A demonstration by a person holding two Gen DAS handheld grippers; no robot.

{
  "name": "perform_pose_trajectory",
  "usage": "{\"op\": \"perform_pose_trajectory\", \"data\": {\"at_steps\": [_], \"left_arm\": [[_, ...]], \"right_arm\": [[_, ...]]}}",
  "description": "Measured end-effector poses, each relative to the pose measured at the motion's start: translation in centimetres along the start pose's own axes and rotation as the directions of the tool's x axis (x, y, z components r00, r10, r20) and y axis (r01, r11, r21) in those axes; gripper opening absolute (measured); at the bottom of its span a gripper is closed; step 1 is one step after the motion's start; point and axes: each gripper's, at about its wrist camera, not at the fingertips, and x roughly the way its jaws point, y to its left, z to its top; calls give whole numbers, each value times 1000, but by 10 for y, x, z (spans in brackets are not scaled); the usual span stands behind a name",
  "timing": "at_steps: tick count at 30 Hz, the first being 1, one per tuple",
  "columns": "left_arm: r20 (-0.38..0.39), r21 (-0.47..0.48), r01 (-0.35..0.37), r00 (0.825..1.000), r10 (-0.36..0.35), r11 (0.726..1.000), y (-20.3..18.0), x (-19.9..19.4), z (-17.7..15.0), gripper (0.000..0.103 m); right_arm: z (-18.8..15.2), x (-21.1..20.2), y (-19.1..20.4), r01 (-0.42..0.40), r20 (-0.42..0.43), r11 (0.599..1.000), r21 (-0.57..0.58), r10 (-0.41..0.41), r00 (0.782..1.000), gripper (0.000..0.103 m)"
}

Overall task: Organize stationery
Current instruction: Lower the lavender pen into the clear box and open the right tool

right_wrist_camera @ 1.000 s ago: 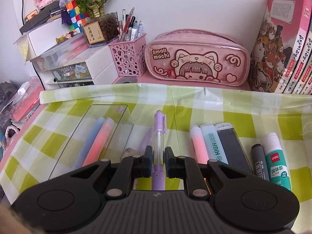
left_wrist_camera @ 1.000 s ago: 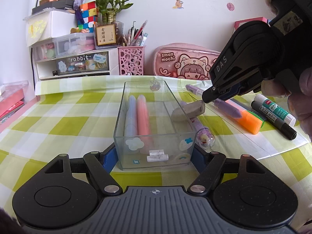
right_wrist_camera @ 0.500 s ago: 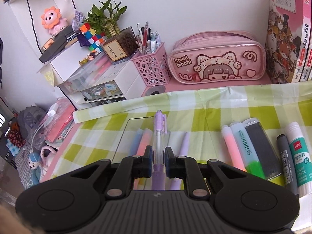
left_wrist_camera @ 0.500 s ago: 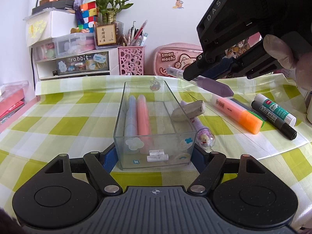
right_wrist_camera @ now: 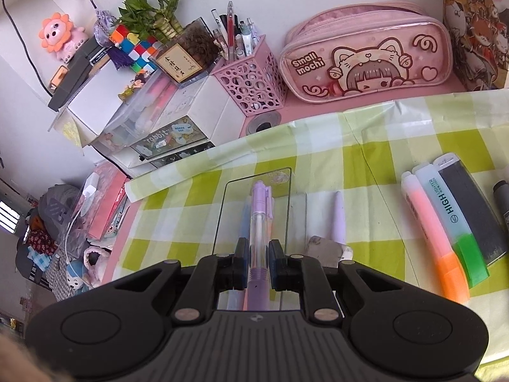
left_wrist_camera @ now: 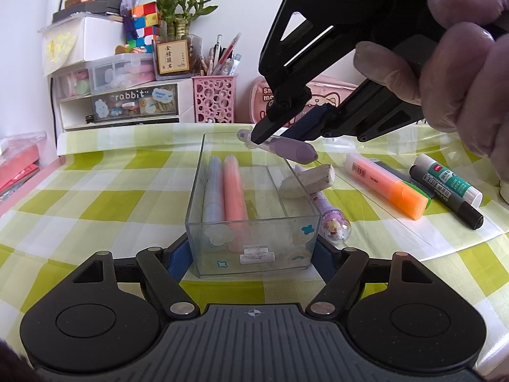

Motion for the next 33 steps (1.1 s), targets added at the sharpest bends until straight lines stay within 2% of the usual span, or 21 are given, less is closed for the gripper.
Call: {"op": "perform_pose_trajectory", "data": {"at_steps": [7,13,33], "left_arm": [[0,-3,-1,1000,1,1000,0,1,0,74],[0,-6,1,1000,-1,1000,0,1,0,74],[0,-5,-1,1000,1,1000,-1,1,0,74]], "right_arm": [[2,11,14,90,-27,996,-19,-91,996,18],[-2,20,18,131,-47,990,-43,-133,990,18],[-7,34,25,139,-85,987,-76,-145,986,18]]}}
